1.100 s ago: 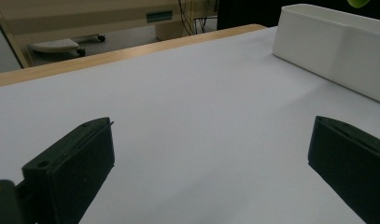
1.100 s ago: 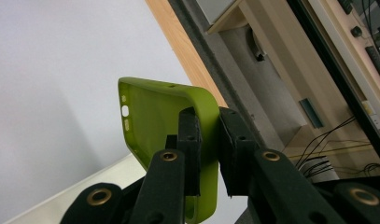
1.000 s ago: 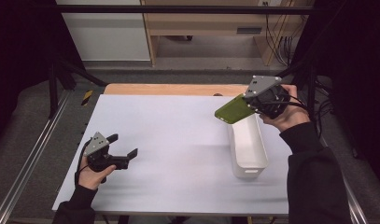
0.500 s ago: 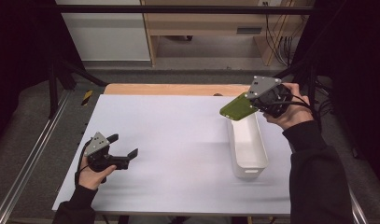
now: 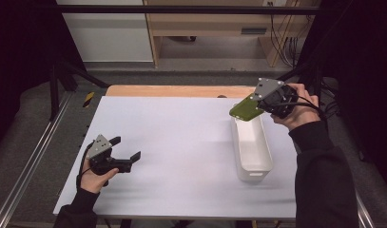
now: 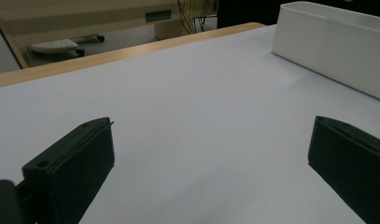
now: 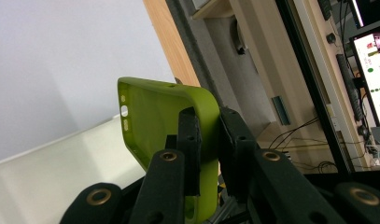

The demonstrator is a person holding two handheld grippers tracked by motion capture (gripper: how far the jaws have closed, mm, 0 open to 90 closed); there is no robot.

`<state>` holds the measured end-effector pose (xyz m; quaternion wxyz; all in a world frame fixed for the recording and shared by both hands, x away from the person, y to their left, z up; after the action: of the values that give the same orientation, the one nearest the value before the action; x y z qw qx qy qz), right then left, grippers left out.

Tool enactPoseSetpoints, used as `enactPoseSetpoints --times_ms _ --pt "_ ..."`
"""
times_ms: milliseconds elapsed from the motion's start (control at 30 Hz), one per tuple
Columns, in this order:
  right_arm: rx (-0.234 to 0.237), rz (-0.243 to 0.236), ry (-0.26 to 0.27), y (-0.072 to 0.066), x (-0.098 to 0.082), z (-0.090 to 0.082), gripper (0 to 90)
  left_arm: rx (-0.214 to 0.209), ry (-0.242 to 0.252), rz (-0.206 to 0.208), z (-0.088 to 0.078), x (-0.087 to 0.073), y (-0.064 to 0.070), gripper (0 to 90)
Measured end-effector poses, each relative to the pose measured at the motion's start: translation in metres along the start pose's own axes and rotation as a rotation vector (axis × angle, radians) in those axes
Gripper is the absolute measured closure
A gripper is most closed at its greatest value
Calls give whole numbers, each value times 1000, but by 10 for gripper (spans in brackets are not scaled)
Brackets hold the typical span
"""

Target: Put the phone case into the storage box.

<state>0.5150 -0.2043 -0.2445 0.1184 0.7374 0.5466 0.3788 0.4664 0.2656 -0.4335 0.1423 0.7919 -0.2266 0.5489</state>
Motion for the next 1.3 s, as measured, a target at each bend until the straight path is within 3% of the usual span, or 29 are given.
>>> enactPoseSetpoints --times_ms 333,733,1300 --pt "-2 -56 -43 2 -1 12 796 -1 0 0 0 0 0 0" --pt "-4 -92 -87 6 -4 25 796 -4 -3 3 1 0 0 0" --pt "30 -178 -152 10 -5 47 795 -4 -8 4 2 -1 0 0"
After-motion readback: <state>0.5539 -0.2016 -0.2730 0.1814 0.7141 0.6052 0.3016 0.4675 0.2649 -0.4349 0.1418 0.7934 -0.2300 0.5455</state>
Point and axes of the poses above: each handheld gripper's, and its own axes: z roughly forward along the jaws, x roughly out of its top, y roughly to its right, the point moved 1 cm from there along z, roughly forward along the jaws, and after that the axes turned 8 degrees about x, right-handed, at the moved point
